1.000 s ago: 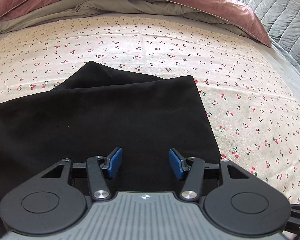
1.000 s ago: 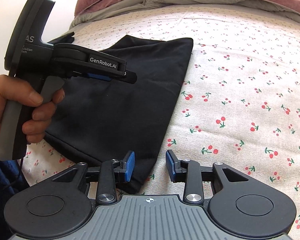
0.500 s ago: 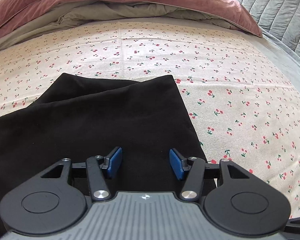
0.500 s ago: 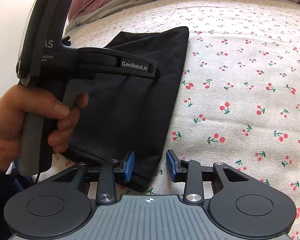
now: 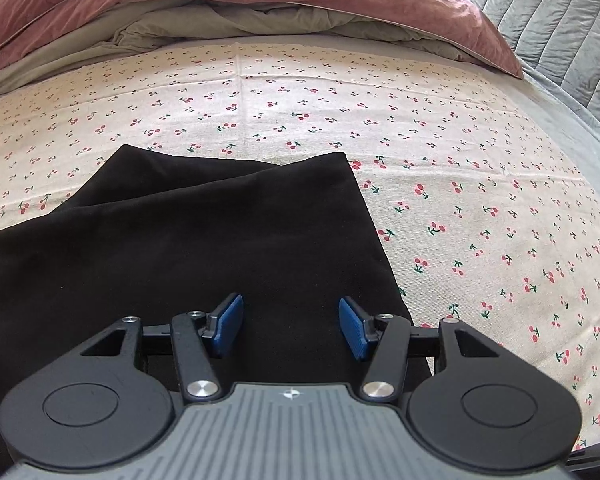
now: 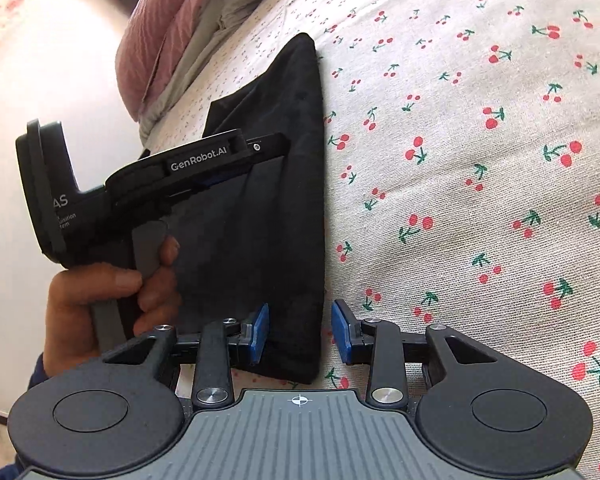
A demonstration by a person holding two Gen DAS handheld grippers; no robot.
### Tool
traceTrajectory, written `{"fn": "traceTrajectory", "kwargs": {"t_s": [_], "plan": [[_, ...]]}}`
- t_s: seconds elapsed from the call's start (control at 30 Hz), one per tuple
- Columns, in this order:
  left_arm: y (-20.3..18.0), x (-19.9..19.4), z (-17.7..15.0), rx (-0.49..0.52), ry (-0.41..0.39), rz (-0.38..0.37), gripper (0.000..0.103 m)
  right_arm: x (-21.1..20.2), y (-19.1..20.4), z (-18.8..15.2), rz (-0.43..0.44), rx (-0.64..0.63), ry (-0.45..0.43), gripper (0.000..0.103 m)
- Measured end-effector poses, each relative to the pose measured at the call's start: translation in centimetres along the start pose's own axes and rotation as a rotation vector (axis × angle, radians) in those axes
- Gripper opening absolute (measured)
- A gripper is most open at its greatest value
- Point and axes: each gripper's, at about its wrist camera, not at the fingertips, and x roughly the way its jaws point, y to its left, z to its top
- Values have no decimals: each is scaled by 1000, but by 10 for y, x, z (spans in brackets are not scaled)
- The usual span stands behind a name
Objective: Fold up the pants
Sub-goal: 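Close the right gripper on the trouser edge while the left gripper pinches beside it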
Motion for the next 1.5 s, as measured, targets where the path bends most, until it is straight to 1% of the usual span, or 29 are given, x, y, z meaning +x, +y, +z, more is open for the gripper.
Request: {"fn": "traceTrajectory", "kwargs": {"t_s": [0.03,0.1,0.3,0.37,0.4,0.47,0.5,0.57,0.63,0.7,0.77,0.83,0.9,0.93,1.03,1.07,1.2,1.3,1.33,1.37,1.4,1.43,1.47,1.5], "plan": [[0,0,0,1,0,0,48,0,-4,0,12,22,-6,31],[1,0,-1,-3,0,-2,48,0,-6,-2,21,34,-18,30],[2,0,-2,-5,-3,-4,49,4,1,-15,23,-5,-70,28],[3,0,-2,-5,-4,-8,50,3,3,-18,19,-2,-81,24],[4,0,-2,-7,-4,-11,51,3,4,-19,4,5,-82,14],[5,0,0,-16,-3,-29,56,1,7,-21,-4,18,-90,13],[6,-1,2,-19,-7,-48,59,0,9,-21,-13,11,-96,12],[7,-4,5,-31,-23,-110,60,-3,20,-24,-39,-32,-118,10],[5,-9,8,-34,-44,-179,64,-6,36,-29,-83,-124,-151,9],[-2,-11,14,6,-54,-203,74,-7,53,-35,-126,-219,-185,9],[-17,-11,21,113,-66,-170,80,-5,70,-43,-188,-318,-210,9],[-37,-6,28,260,-93,-97,80,-1,84,-52,-241,-401,-232,9],[-48,3,30,345,-81,-42,81,4,95,-57,-266,-460,-249,9],[-52,8,30,361,-68,-37,81,5,99,-58,-273,-478,-256,9],[-55,18,29,370,-31,-66,80,7,112,-62,-287,-532,-278,8],[-55,19,28,392,-22,-66,79,8,116,-64,-292,-549,-282,8],[-57,27,22,486,-24,35,79,17,130,-71,-329,-650,-293,8],[-55,31,22,492,-18,45,80,23,141,-80,-340,-708,-290,8],[-54,31,23,488,-15,54,79,25,143,-82,-346,-725,-289,8],[-53,30,25,490,-20,68,71,26,145,-84,-350,-742,-292,8],[-52,30,24,496,-21,81,55,27,148,-86,-355,-758,-294,8],[-51,30,25,498,-17,93,47,28,151,-88,-357,-770,-297,8],[-50,30,25,489,-11,95,29,28,152,-88,-358,-778,-300,8],[-48,30,26,473,-5,94,15,28,153,-89,-360,-787,-302,8]]}}
